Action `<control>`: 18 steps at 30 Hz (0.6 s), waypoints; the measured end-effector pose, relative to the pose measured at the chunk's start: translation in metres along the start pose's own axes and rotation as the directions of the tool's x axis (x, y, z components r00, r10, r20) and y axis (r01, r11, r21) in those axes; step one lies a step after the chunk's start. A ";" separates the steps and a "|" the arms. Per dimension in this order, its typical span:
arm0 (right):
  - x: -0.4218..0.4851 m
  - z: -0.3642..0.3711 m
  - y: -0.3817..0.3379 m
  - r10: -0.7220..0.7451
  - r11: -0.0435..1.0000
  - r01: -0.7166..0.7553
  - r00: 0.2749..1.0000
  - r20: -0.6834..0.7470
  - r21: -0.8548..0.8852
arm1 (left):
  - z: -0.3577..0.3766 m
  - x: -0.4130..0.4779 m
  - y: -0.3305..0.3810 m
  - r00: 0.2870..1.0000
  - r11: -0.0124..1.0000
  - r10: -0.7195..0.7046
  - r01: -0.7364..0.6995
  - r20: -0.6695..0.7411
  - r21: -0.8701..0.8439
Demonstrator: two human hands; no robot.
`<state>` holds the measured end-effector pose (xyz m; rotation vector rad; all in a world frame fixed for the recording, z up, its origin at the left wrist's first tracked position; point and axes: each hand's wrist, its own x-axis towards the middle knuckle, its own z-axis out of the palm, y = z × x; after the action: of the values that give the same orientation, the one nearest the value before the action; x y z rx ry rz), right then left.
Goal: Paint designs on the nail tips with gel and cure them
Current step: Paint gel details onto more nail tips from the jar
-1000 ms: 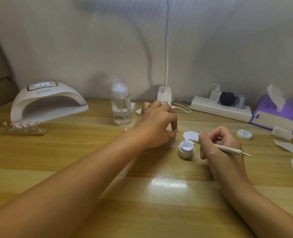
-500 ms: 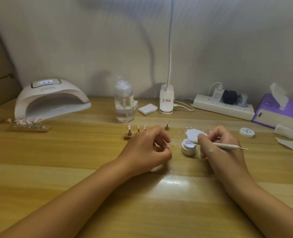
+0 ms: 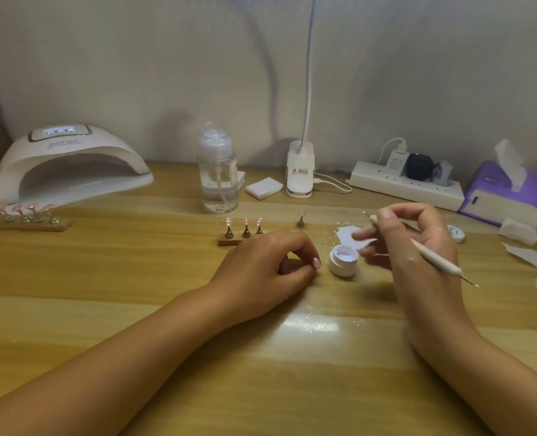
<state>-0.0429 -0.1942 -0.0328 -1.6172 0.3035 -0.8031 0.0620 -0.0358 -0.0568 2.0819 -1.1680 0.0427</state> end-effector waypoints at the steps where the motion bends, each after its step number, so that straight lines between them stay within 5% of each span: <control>1: -0.002 0.002 -0.002 0.036 0.998 -0.037 0.999 0.026 0.045 | 0.000 0.000 0.000 1.000 1.000 0.011 -0.011 0.006 -0.006; 6: -0.011 0.010 0.000 0.226 0.960 -0.241 0.968 0.111 0.141 | 0.001 0.001 0.000 0.998 0.996 0.068 -0.067 0.017 -0.056; 18: -0.011 0.014 0.009 0.191 0.982 -0.190 0.968 0.160 -0.023 | 0.002 0.001 0.000 0.998 0.995 0.069 -0.070 -0.014 -0.075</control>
<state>-0.0398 -0.1793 -0.0450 -1.6217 0.3399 -0.5217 0.0615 -0.0379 -0.0580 1.9729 -1.2166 0.0425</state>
